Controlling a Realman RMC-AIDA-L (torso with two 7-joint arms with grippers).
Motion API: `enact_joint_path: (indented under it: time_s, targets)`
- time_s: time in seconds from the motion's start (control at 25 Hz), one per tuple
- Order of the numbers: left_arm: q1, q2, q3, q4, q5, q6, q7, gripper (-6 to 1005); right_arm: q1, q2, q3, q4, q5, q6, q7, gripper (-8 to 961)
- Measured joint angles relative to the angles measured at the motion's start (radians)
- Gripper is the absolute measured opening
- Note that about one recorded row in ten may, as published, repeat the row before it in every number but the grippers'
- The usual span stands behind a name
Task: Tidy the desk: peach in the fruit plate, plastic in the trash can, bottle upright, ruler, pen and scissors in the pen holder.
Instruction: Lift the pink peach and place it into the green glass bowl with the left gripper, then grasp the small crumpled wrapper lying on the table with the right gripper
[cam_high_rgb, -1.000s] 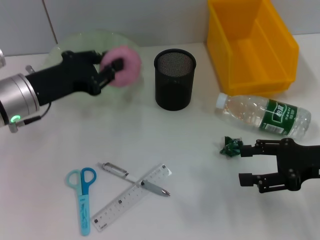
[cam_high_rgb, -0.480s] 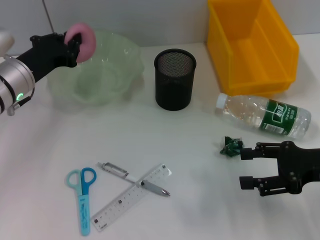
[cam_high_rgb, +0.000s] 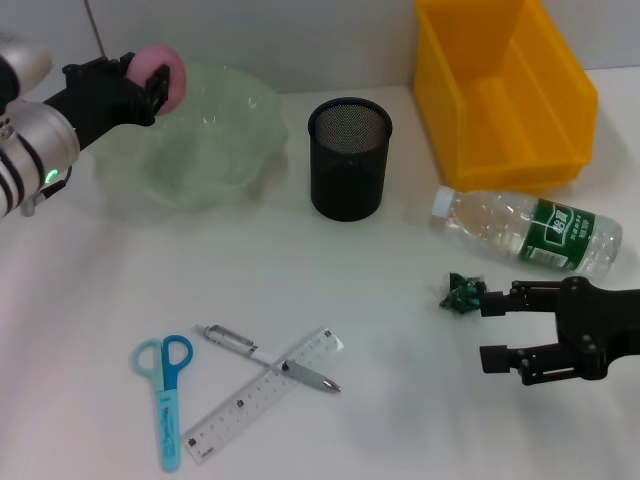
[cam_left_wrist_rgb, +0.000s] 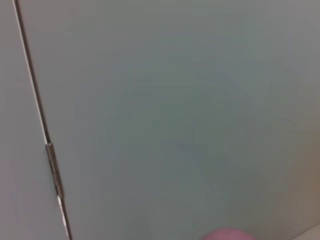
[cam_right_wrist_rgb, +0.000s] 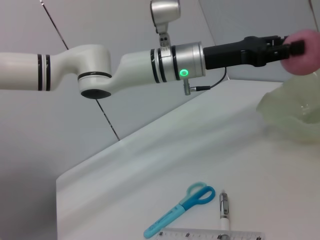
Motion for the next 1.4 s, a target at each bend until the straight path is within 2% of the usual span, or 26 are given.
enact_joint_path:
  time_s: [0.16,0.2,0.32,0.52,0.68,0.76,0.84,0.88,0.92,0.96,1.04,1.12,1.24,1.28,1.4]
  targets:
    - [-0.029,0.000,0.001,-0.023,0.004,-0.045,0.000,287,0.005,0.000,0.000,-0.001,-0.003,0.002,0.028,824]
    - [-0.052,0.002,0.010,-0.044,0.009,-0.079,0.000,353,0.006,0.000,0.000,-0.001,-0.006,0.003,0.031,824]
    - [-0.055,0.004,0.013,-0.045,0.009,-0.084,-0.004,552,0.007,-0.002,0.000,-0.001,-0.011,0.005,0.043,824]
    - [-0.053,0.005,0.014,-0.042,0.010,-0.084,-0.010,768,0.008,-0.002,0.000,-0.001,-0.015,-0.001,0.049,825]
    - [-0.027,0.008,0.020,-0.023,0.008,-0.040,-0.062,846,0.008,-0.002,0.000,-0.001,-0.025,0.008,0.048,824]
    - [0.055,0.029,0.075,0.053,0.015,0.135,-0.229,866,0.006,-0.002,0.000,-0.001,-0.026,0.009,0.045,823]
    - [0.109,0.048,0.099,0.102,0.025,0.255,-0.316,866,0.004,-0.002,0.000,-0.001,-0.026,0.009,0.043,822]
    - [0.109,0.048,0.099,0.102,0.025,0.255,-0.316,866,0.003,-0.002,0.000,-0.002,-0.026,0.008,0.042,821]
    - [0.148,0.064,0.107,0.136,0.043,0.355,-0.376,866,0.002,-0.002,0.000,-0.005,-0.026,0.005,0.042,820]
    - [0.198,0.084,0.106,0.178,0.089,0.515,-0.457,866,0.001,-0.002,0.000,-0.009,-0.026,0.001,0.042,819]
    - [0.198,0.084,0.106,0.178,0.089,0.515,-0.457,865,-0.001,-0.003,0.000,-0.019,-0.026,-0.007,0.040,818]
    - [0.248,0.102,0.097,0.201,0.175,0.704,-0.526,865,-0.002,-0.003,0.000,-0.024,-0.030,-0.012,0.037,816]
    - [0.267,0.104,0.095,0.203,0.232,0.779,-0.536,865,-0.003,-0.003,0.000,-0.038,-0.044,-0.020,0.031,814]
    - [0.284,0.096,0.096,0.206,0.344,0.856,-0.540,865,-0.003,-0.003,0.000,-0.044,-0.047,-0.024,0.031,813]
    - [0.285,0.086,0.099,0.207,0.411,0.875,-0.538,865,-0.003,-0.004,0.000,-0.062,-0.051,-0.036,0.030,811]
